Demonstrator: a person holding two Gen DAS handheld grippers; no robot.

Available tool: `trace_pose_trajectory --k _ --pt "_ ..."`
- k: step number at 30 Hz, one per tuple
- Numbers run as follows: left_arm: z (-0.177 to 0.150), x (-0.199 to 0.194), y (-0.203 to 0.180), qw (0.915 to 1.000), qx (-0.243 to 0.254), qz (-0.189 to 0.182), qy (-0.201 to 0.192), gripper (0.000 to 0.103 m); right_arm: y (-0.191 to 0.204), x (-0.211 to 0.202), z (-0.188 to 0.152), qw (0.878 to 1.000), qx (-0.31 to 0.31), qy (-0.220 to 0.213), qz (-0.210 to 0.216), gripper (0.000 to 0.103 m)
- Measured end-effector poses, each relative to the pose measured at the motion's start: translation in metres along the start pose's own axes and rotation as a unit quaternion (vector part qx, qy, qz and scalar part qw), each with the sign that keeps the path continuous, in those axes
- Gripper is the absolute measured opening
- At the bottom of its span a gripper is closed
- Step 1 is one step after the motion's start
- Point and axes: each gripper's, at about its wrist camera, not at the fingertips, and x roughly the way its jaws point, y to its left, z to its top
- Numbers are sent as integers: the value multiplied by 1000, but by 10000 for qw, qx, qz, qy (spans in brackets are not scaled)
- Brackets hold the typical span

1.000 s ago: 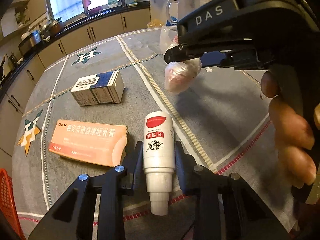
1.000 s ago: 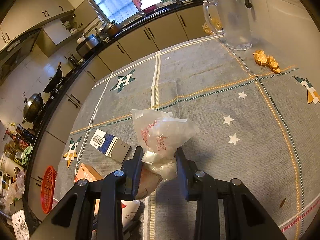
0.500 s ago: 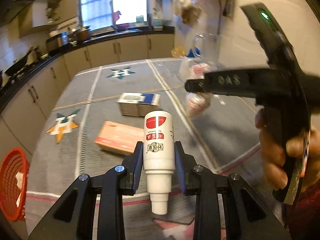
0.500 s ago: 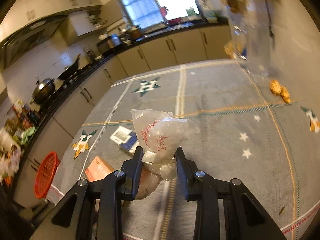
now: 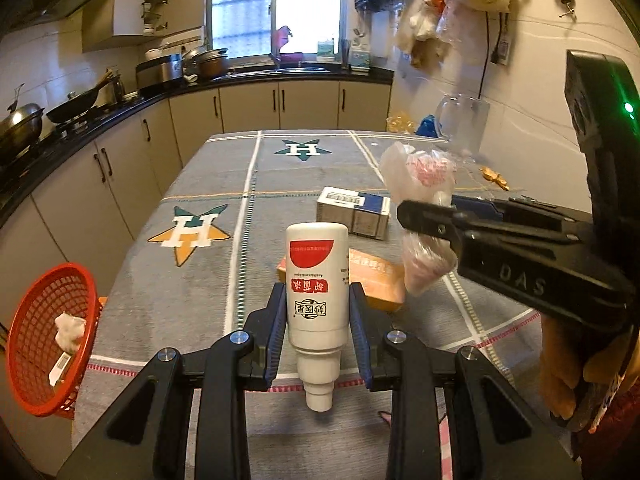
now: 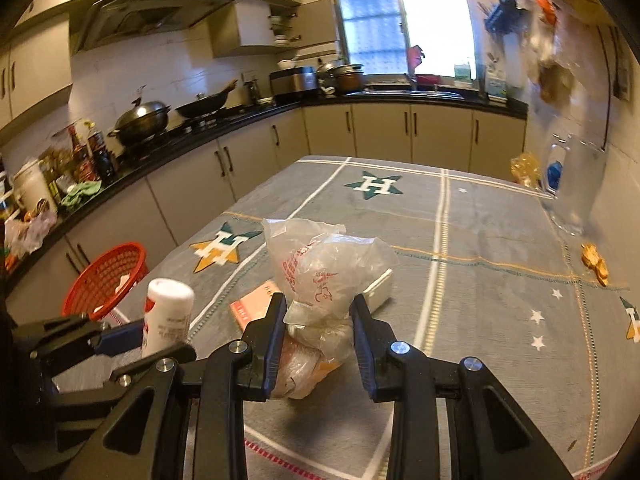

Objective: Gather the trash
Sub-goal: 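Lift the white bottle and plastic bag and carry them toward the red basket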

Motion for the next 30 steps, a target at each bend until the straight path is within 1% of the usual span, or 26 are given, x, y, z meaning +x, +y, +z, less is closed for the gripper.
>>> trace_pose_trajectory --k 3,8,12,19,30 --pt "-1 -2 2 10000 -58 29 -19 29 2 0 -1 9999 -7 11 115 35" --pt "-3 -10 8 9999 -82 59 -53 29 0 1 -1 9998 130 59 155 35" --pt "-6 -18 11 9999 -82 117 -88 29 2 -6 -2 9996 222 78 172 35" --pt "-8 -30 21 9996 -168 156 -155 29 8 -18 -10 9984 407 152 348 35" --pt "-17 -41 40 9989 -359 212 -213 29 33 -24 -10 9977 305 253 542 35"
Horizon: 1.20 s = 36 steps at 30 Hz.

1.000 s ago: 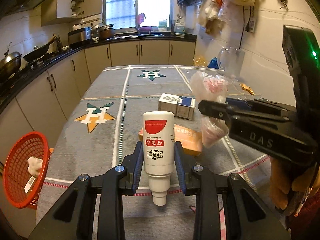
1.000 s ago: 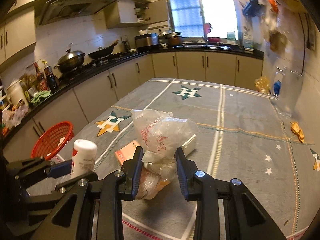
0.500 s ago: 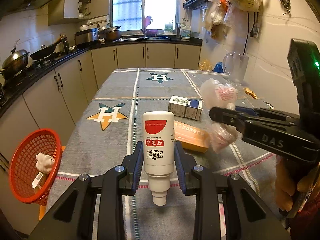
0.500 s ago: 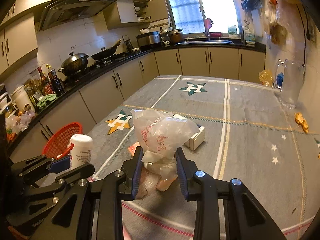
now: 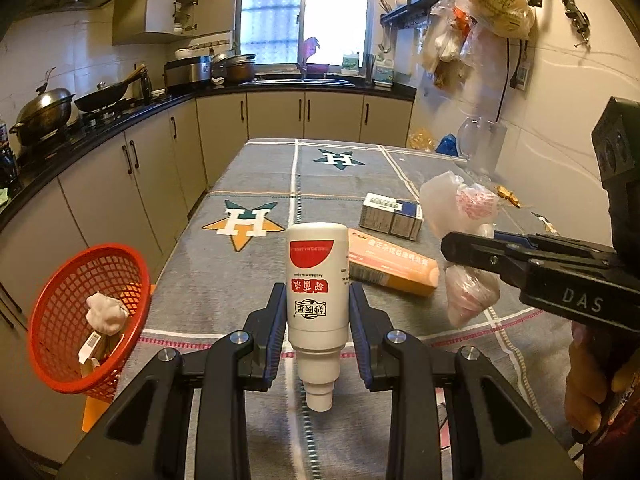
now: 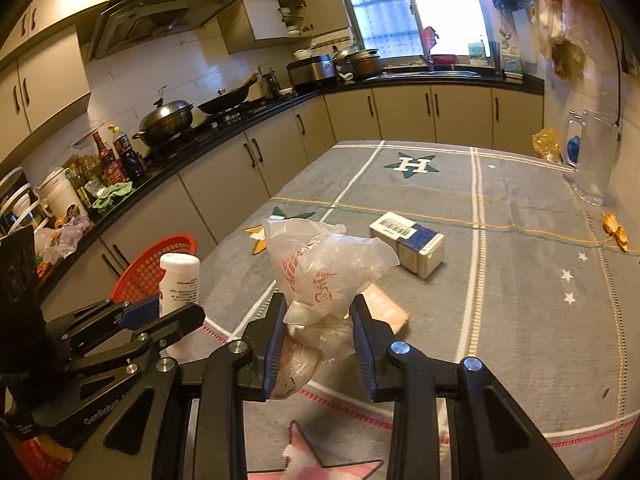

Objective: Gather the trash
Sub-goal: 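Lift the white bottle and plastic bag and carry them toward the red basket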

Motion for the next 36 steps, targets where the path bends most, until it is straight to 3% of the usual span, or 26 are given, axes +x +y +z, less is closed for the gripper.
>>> trace_pose_trajectory --k 36 --pt "-7 -13 79 9961 -703 506 -169 29 75 45 9 9958 -608 493 467 35"
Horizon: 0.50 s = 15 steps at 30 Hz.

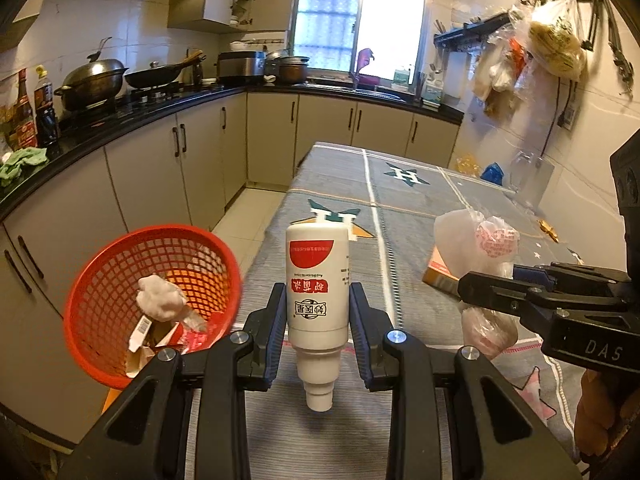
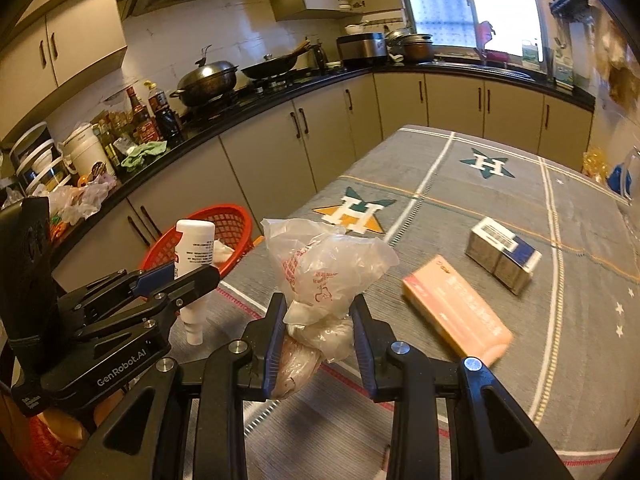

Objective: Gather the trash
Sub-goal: 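Lift the white bottle and plastic bag and carry them toward the red basket, then open both tools to drop the bottle and bag into the basket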

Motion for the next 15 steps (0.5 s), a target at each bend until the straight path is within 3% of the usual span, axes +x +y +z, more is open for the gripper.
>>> trace_pose_trajectory --k 15 --pt "5 -8 69 9977 -467 461 -142 29 42 39 31 9988 -195 264 368 35"
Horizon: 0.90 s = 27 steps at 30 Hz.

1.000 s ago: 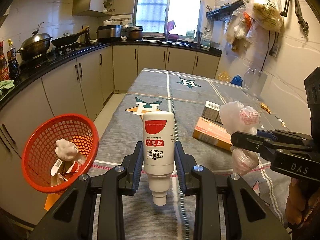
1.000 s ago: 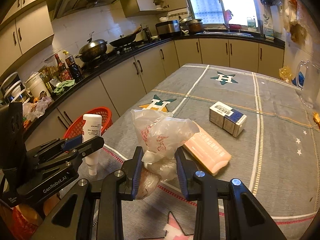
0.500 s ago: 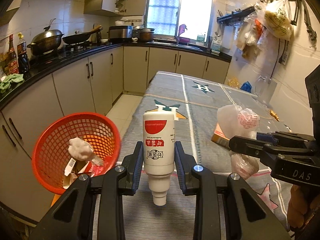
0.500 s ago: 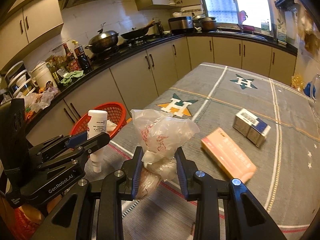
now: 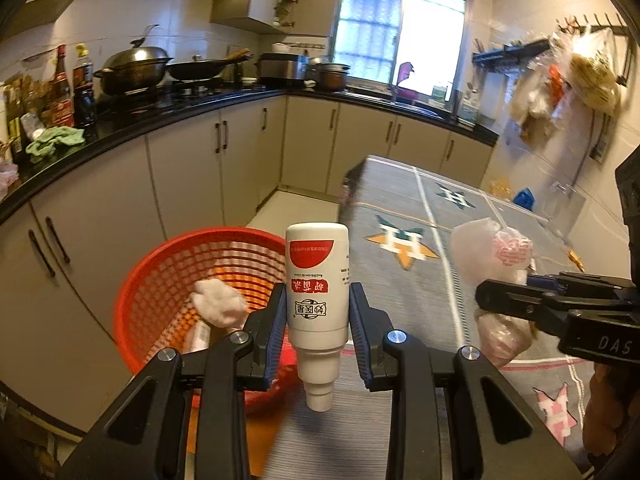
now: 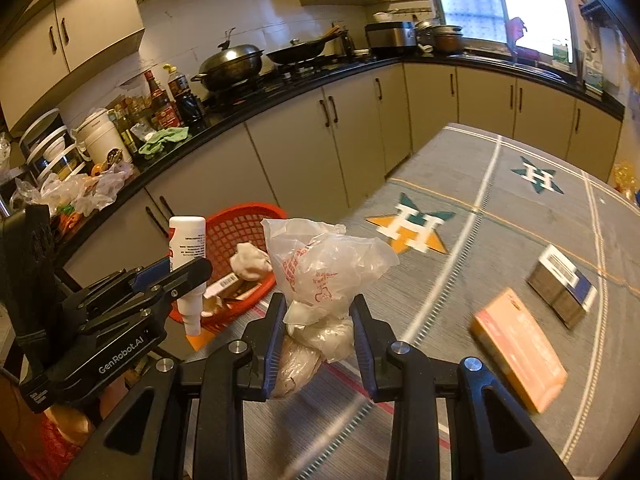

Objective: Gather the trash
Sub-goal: 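Open both tools to drop the bottle and bag into the basket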

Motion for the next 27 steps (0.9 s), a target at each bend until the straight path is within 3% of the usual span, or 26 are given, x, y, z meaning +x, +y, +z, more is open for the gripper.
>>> trace_pose_trajectory --k 9,20,22,24,27 --pt "2 9 54 9986 -417 330 46 29 38 30 28 9993 -224 72 278 35" --pt "-3 34 84 9963 -645 514 234 29 62 99 54 9974 -108 444 552 38" --pt "-2 37 86 9960 -694 497 277 32 61 107 56 9967 0 511 626 44" --pt "-2 37 86 9957 -732 497 274 42 59 111 58 9961 65 542 693 50" --pt "-2 34 85 9957 -737 516 236 44 58 108 58 9961 84 492 721 52"
